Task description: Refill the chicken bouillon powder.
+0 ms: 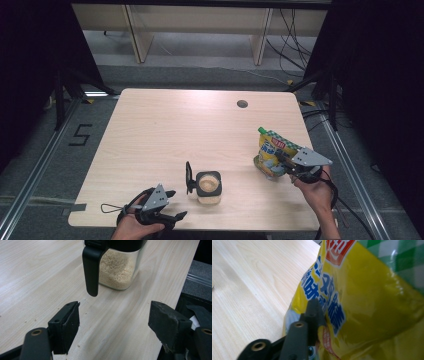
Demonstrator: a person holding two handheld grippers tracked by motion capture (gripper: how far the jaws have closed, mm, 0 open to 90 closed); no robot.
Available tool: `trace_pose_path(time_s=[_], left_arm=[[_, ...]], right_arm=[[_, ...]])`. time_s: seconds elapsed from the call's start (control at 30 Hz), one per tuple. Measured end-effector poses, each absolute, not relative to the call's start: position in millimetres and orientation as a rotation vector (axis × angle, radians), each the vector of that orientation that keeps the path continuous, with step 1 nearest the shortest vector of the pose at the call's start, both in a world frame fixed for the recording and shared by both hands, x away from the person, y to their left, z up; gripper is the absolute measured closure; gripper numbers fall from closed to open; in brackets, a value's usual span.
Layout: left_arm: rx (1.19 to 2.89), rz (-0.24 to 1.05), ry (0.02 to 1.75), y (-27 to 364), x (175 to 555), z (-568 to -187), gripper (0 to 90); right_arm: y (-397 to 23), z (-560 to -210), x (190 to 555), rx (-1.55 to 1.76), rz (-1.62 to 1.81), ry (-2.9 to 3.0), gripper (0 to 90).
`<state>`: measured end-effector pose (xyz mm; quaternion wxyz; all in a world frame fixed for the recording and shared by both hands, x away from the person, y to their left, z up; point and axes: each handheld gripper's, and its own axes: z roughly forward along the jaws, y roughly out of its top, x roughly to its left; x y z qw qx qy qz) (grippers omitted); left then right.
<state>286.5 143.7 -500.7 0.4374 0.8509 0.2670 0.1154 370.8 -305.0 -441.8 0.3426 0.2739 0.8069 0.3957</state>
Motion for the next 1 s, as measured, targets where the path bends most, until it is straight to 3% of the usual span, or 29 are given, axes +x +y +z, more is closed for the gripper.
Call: trace_pose_path(time_s=[0.13, 0.5, 1.0], left_arm=[[2.149, 0.330, 0.632, 146, 289, -500, 24.6], [2.124, 0.282, 0.668, 146, 287, -500, 24.5], [2.097, 0.304, 0.684, 147, 287, -500, 24.5]], right_arm=[[-304, -441, 370, 0.735, 1.055, 2.080, 57.1], [-309, -439, 361, 0.854, 1.143, 2.014, 31.7], [-324, -446, 317, 1.063, 1.221, 1.947, 25.8]])
